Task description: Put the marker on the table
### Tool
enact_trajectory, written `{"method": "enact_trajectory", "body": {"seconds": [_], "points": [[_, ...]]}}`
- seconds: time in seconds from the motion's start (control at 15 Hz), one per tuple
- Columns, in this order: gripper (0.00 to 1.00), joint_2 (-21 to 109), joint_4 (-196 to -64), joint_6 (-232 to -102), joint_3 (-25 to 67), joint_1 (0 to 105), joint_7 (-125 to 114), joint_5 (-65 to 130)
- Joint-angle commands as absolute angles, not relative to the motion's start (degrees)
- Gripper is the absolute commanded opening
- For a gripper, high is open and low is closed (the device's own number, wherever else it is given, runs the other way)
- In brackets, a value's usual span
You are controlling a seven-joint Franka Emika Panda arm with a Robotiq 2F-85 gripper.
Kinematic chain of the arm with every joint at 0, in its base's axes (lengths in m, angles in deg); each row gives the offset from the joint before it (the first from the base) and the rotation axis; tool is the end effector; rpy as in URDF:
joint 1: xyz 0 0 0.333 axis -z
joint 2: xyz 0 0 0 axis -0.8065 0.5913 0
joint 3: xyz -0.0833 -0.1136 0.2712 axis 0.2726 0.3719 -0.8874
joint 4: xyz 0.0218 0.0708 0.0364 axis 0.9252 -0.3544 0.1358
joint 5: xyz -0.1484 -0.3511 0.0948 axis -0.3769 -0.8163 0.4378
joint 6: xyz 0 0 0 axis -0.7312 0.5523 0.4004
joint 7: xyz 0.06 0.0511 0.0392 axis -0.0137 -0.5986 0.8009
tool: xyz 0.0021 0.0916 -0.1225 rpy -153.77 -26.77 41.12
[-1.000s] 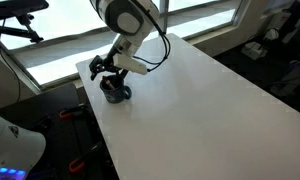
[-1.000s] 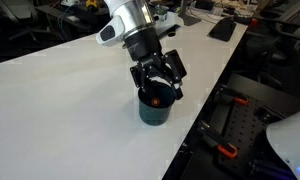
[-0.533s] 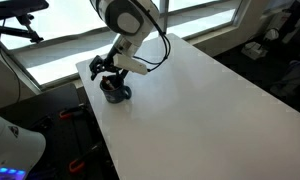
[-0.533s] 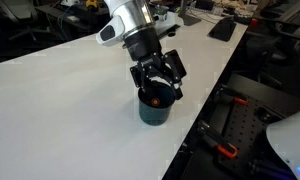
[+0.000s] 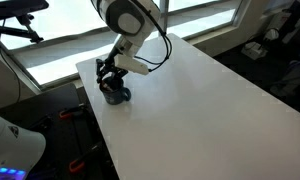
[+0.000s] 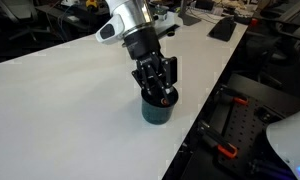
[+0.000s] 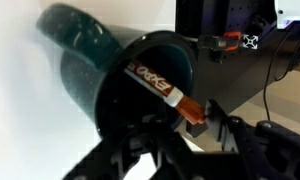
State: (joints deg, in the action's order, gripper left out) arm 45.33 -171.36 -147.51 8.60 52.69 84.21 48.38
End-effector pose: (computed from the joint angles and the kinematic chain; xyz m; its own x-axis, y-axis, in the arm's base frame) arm 0.3979 0.0973 0.1274 0.1147 0.9885 0.0989 0.7872 -0.0297 -0.6160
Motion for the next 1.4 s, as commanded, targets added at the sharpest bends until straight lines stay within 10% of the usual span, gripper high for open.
{"method": "enact_trajectory", "body": {"seconds": [0.0, 0.87, 1.0, 1.07, 1.33], "points": [[0.14, 45.3, -171.5, -148.7, 8.3, 53.3, 85.6, 49.2], [0.05, 44.5, -171.5, -149.0, 8.5, 53.4, 85.6, 49.2], [0.40, 44.2, -171.8, -149.6, 8.5, 53.6, 86.1, 49.4], [0.07, 43.8, -172.0, -149.7, 8.4, 53.5, 86.0, 49.6], [0.03, 43.1, -172.2, -149.8, 8.2, 54.1, 88.4, 51.3]]}}
